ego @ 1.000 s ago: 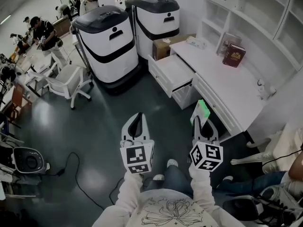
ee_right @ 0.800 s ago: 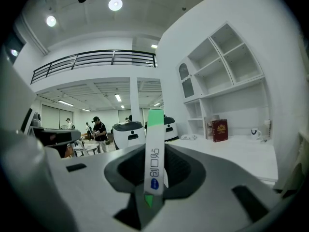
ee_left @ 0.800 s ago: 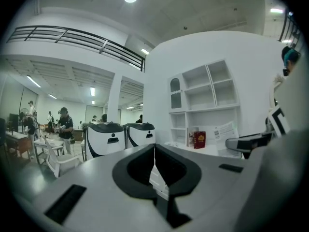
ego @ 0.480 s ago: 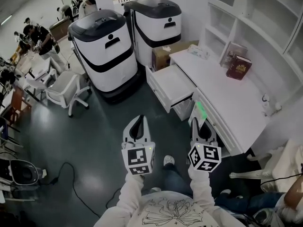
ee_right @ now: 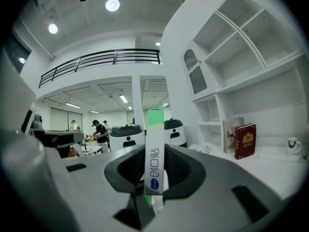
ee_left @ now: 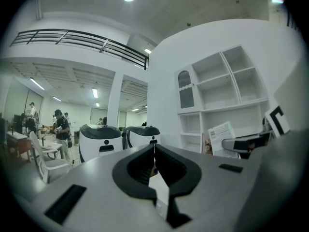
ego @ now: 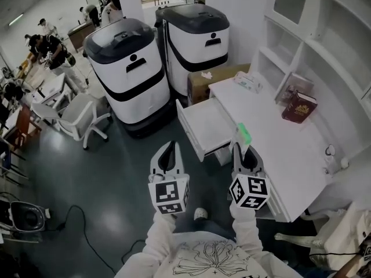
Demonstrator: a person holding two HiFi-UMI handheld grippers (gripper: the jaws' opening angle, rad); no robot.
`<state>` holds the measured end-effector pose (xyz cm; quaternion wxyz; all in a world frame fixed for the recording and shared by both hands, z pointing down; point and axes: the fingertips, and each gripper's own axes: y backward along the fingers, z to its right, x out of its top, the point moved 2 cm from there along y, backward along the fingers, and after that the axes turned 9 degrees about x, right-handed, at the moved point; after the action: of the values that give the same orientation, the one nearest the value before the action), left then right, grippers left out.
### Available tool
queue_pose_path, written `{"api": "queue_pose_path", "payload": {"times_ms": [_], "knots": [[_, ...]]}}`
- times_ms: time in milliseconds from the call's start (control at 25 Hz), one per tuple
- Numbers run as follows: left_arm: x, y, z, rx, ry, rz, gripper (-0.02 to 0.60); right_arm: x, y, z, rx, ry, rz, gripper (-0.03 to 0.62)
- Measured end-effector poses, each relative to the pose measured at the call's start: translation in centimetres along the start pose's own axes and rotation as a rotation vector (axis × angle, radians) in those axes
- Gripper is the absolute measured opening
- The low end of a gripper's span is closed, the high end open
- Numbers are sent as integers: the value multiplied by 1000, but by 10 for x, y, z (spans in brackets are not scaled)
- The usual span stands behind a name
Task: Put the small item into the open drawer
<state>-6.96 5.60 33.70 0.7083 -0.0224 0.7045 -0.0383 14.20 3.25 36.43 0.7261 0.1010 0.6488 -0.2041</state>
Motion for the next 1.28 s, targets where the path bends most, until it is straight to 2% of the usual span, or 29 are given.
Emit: {"api": "queue_pose_path", "payload": {"times_ms": [360, 600, 1000, 1280], "knots": [[-18, -73, 12, -3, -11, -60, 8, -15, -67, 35, 12, -36, -49, 91], [-26, -147, 6, -21, -14, -81, 8, -20, -132, 57, -3, -40, -69, 91], [-25, -300, -5, -95, -32, -98, 8, -15, -266, 96, -46, -22, -101, 91], [-40, -370, -9, -149, -38, -147, 8, -34, -325, 117, -92, -53, -170, 91]]}}
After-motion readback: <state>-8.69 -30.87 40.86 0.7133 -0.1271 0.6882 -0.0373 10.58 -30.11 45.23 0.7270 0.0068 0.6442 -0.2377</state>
